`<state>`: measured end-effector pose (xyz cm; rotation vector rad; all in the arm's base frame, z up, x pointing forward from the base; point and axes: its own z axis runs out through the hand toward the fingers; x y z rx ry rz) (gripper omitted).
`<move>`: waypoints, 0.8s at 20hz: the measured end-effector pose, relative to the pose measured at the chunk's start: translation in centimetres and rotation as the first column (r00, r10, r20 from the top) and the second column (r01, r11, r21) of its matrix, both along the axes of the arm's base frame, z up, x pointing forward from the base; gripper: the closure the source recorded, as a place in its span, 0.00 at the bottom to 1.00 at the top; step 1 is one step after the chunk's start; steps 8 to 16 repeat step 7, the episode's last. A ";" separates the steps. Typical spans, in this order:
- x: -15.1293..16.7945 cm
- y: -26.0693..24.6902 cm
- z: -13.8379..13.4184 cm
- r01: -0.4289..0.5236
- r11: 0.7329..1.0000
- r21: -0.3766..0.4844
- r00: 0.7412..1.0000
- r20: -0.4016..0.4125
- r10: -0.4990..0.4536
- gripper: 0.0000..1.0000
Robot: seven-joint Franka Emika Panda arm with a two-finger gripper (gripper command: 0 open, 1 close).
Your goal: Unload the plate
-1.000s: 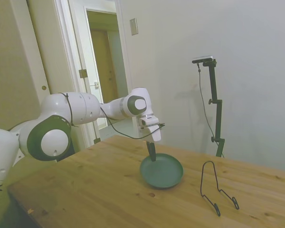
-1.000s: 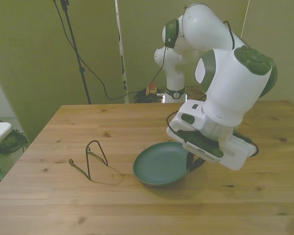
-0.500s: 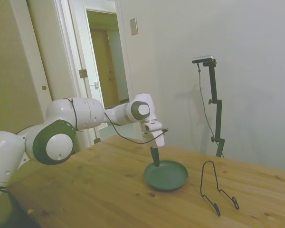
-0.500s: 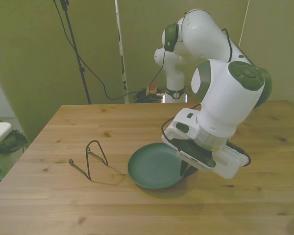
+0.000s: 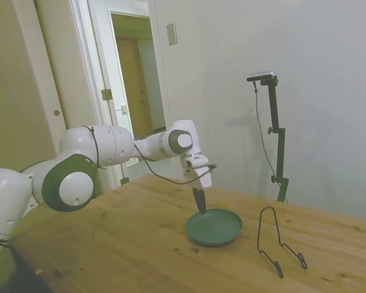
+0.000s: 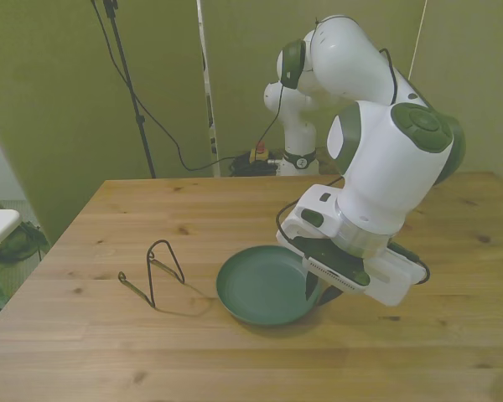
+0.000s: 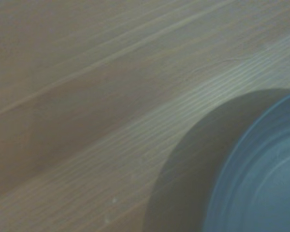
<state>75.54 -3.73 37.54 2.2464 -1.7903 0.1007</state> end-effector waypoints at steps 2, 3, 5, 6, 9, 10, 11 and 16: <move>0.0 0.0 0.8 -0.007 1.000 0.001 1.000 0.016 0.007 0.00; 0.0 0.0 1.6 -0.013 1.000 0.003 0.999 0.030 0.013 0.00; -0.3 0.2 4.6 -0.031 0.999 0.010 0.997 0.068 0.030 0.00; -0.7 0.4 6.6 -0.044 0.999 0.017 0.995 0.092 0.042 0.00; -1.2 0.5 8.7 -0.058 0.998 0.026 0.992 0.113 0.054 0.00; -1.2 0.5 8.7 -0.058 0.998 0.026 0.992 0.113 0.054 0.00; -1.2 0.5 8.7 -0.058 0.998 0.026 0.992 0.113 0.054 0.00; -1.2 0.5 8.7 -0.058 0.998 0.026 0.992 0.113 0.054 0.00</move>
